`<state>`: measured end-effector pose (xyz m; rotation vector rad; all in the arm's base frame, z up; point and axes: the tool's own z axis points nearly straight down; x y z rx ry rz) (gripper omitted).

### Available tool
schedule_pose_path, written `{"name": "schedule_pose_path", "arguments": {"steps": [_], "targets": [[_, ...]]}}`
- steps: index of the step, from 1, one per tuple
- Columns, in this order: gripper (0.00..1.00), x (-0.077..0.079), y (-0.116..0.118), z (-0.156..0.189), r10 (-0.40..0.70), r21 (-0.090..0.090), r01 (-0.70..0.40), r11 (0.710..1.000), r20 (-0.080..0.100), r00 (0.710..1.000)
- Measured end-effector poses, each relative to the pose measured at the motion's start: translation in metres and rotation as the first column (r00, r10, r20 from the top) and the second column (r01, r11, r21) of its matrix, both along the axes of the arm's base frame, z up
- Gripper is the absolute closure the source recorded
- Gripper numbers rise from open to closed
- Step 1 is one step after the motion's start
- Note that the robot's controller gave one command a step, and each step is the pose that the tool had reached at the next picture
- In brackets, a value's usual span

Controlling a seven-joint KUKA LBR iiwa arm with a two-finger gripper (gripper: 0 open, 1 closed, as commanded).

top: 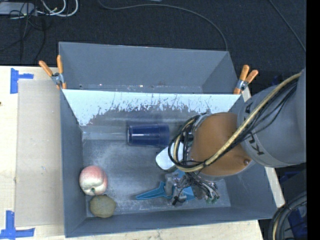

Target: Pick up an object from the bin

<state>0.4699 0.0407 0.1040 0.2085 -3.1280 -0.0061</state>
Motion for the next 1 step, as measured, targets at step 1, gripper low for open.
{"name": "schedule_pose_path", "arguments": {"steps": [1], "targets": [[1.00,0.0011,0.0001,0.0205,0.000,0.000,0.000,1.000,0.004,1.000]]}}
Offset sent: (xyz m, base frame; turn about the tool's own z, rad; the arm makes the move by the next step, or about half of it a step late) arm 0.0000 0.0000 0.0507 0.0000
